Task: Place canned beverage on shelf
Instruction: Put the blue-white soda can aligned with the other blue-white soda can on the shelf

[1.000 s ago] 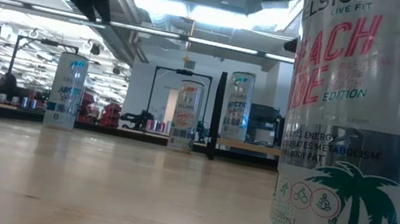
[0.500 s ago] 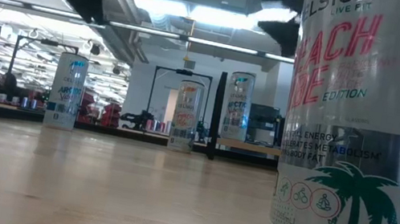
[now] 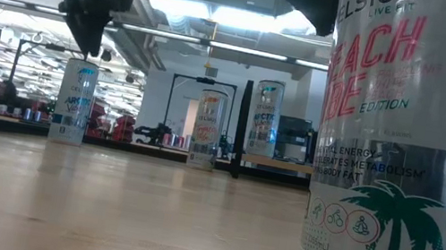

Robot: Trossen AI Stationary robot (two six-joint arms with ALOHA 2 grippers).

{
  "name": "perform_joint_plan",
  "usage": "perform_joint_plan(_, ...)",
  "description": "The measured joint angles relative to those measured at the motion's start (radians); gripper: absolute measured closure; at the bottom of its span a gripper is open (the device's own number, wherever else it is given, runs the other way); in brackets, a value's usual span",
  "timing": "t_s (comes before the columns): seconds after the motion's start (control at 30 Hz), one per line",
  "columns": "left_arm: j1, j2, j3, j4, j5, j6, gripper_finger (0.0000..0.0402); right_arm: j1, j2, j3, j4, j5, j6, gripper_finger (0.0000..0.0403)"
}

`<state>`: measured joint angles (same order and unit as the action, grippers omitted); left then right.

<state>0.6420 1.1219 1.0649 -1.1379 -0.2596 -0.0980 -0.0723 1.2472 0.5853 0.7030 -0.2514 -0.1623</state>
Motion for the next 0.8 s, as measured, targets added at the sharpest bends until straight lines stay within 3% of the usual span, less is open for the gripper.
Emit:
perform_joint_plan(0.23, -0.009, 0.0, 0.0, 0.005, -0.011, 0.037, 0.0158, 0.0, 0.0, -0.001, -0.06, 0.087, -0.003, 0.0095)
perform_joint_plan(0.43, -0.009, 0.0, 0.0, 0.016, -0.074, 0.062, 0.0155, 0.0, 0.0, -0.001, -0.048, 0.094, -0.003, 0.0095)
perform_joint_plan(0.8, -0.008, 0.0, 0.0, 0.026, -0.077, 0.029, 0.0085, 0.0, 0.0, -0.001, -0.055, 0.094, -0.003, 0.0095)
